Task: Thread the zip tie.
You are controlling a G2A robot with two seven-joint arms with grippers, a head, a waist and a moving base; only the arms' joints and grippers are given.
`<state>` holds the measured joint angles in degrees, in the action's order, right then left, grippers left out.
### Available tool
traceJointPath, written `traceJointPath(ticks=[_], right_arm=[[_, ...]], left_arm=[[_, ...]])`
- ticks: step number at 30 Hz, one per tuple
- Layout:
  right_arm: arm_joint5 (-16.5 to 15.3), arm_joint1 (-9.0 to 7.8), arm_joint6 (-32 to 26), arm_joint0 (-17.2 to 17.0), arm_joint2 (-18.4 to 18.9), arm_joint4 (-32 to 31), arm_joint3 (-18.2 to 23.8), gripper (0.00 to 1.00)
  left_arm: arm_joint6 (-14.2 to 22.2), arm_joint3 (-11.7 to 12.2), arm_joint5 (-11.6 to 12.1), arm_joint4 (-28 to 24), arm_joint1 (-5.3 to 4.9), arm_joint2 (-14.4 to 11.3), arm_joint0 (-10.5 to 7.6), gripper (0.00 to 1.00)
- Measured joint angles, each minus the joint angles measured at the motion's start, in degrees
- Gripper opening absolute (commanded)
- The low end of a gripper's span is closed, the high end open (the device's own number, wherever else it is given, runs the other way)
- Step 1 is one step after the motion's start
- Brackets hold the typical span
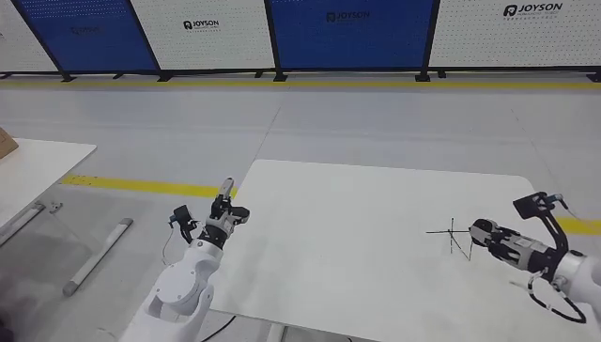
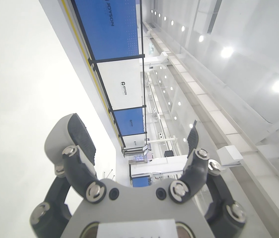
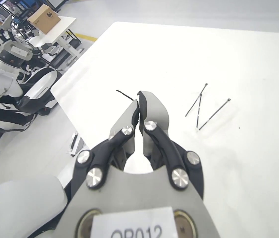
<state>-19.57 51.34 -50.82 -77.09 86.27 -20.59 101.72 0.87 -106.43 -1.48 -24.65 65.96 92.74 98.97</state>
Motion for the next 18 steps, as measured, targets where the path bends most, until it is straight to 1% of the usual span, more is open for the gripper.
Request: traceJointPath(ticks=[3, 4, 6, 7, 9, 10, 12, 18], right_arm=[[0.1, 0.07, 3.4, 1.7, -3.3, -2.7, 0.4, 0.0], [0.1, 0.08, 5.1, 2.5, -4.8, -4.4, 0.1, 0.0], [0.1, 0.12, 7.4, 3.6, -7.5, -6.7, -0.6, 0.0], [0.1, 0.17, 8.1, 4.5, -9.5, -7.3, -1.3, 0.0], [0.1, 0.21, 8.0, 5.2, -11.7, -6.6, -1.8, 0.0], [0.1, 0.21, 7.9, 5.2, -11.7, -6.3, -1.9, 0.0], [0.1, 0.2, 7.8, 5.1, -11.2, -6.2, -1.8, 0.0], [0.1, 0.2, 7.9, 5.1, -11.1, -6.3, -1.8, 0.0]], left_arm=[[1.1, -4.0, -4.5, -1.6, -0.05, 0.7, 0.48, 1.0], [1.1, -5.6, -6.7, -1.8, -0.06, 0.7, 0.47, 1.0], [1.5, -7.7, -10.1, -1.8, -0.07, 0.2, 0.37, 1.0], [1.6, -8.7, -12.2, -1.9, -0.05, -0.4, 0.11, 1.0], [2.1, -9.4, -15.0, -2.6, 0.01, -1.2, -0.53, 1.0], [2.6, -9.5, -16.3, -3.7, 0.05, -1.5, -0.83, 1.0], [2.9, -9.5, -16.7, -4.3, 0.06, -1.6, -0.91, 1.0], [2.8, -9.5, -16.5, -4.1, 0.06, -1.6, -0.88, 1.0]])
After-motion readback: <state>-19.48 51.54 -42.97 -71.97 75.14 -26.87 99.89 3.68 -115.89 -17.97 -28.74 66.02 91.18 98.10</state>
